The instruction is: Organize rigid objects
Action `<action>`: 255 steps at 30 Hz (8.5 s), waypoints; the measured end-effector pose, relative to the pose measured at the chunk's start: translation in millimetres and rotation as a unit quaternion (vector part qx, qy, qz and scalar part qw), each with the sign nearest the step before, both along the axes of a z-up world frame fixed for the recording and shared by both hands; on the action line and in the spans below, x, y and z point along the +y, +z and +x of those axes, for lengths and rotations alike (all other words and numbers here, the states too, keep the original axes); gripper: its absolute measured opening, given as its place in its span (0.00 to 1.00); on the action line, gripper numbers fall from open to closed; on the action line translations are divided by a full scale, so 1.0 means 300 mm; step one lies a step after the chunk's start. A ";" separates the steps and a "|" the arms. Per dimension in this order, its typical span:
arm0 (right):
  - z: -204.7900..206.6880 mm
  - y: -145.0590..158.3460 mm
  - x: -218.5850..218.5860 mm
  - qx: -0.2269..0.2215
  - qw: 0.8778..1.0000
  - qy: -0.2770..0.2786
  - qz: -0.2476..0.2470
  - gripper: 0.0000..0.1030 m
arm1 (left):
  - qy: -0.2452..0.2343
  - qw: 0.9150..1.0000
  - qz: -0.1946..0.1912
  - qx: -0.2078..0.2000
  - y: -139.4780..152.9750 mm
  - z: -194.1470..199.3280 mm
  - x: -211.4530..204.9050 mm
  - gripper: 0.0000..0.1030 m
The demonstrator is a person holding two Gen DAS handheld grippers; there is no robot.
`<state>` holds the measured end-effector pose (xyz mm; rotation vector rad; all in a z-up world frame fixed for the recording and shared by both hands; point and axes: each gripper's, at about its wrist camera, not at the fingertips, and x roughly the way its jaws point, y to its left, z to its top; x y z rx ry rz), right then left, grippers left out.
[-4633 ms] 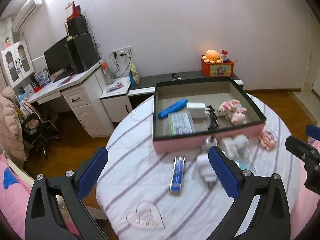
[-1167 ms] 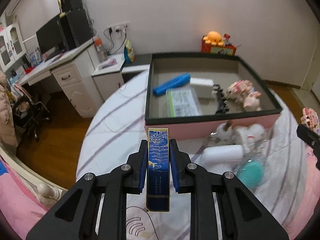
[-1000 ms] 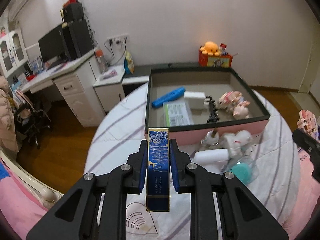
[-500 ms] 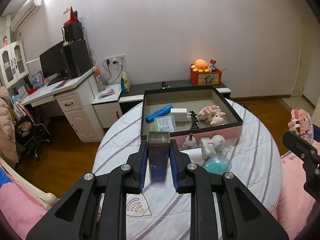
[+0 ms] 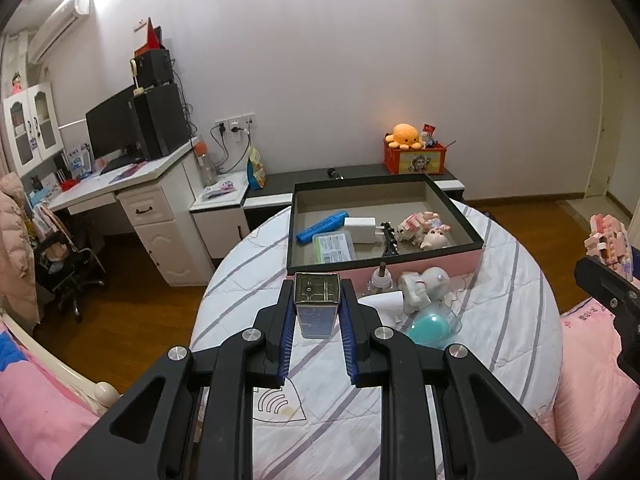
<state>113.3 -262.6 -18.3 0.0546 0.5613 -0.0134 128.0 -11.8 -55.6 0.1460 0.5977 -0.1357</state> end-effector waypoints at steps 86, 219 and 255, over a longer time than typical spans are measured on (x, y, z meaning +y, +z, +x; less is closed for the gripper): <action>0.811 -0.303 -0.132 0.196 0.980 -0.036 0.018 0.80 | 0.037 0.991 0.015 0.124 -0.226 0.786 -0.026 0.92; 0.478 -0.519 -0.046 0.245 0.969 -0.007 0.012 0.72 | -0.061 0.977 0.015 0.202 -0.487 0.403 -0.115 0.39; 0.087 0.023 0.028 0.027 1.000 -0.002 -0.005 0.72 | -0.029 0.998 -0.036 -0.031 0.030 0.013 0.029 0.39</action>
